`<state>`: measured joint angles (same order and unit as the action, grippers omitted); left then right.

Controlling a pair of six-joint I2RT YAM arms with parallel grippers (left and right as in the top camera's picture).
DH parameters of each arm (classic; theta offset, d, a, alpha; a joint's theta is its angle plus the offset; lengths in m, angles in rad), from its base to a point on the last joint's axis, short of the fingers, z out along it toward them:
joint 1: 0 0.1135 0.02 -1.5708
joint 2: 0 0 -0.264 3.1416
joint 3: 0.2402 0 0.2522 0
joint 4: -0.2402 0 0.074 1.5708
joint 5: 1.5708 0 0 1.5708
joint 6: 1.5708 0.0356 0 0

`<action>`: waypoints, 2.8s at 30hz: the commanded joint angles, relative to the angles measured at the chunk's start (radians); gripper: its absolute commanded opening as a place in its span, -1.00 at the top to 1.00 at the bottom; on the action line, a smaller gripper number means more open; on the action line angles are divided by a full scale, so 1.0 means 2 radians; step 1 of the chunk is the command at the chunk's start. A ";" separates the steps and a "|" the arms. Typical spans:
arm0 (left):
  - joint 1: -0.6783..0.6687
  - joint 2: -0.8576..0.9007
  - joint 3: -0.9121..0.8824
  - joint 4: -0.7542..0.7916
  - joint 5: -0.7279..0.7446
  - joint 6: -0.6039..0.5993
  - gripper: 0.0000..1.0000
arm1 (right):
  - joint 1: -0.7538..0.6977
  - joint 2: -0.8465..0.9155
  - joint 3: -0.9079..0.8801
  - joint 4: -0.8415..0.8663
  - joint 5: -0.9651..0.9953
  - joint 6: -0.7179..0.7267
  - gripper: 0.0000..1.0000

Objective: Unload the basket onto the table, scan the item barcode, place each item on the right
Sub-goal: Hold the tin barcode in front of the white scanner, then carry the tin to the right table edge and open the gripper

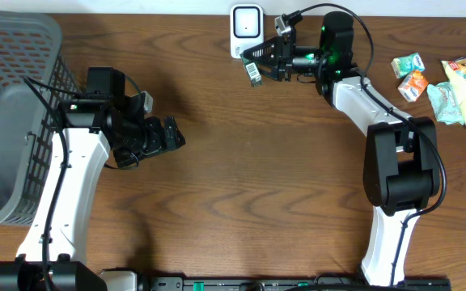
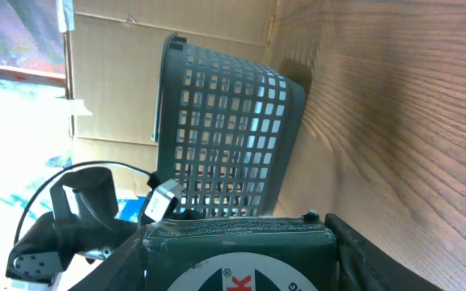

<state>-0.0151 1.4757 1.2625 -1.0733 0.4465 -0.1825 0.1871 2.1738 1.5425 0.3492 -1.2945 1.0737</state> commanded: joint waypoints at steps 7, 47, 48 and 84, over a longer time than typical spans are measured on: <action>-0.001 0.004 -0.001 -0.001 0.003 0.007 -0.96 | 0.013 -0.021 0.008 -0.001 0.017 -0.064 0.04; -0.001 0.004 -0.001 -0.001 0.003 0.007 -0.95 | 0.077 -0.021 0.145 -0.278 0.778 -0.633 0.31; -0.001 0.004 -0.001 -0.001 0.003 0.007 -0.96 | 0.079 -0.021 0.145 -0.267 0.793 -0.650 0.30; -0.001 0.004 -0.001 -0.001 0.003 0.007 -0.96 | 0.158 0.187 0.145 0.211 0.870 -1.073 0.26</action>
<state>-0.0151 1.4757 1.2625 -1.0729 0.4465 -0.1825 0.5133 2.5511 1.8217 0.7578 0.4305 -1.0149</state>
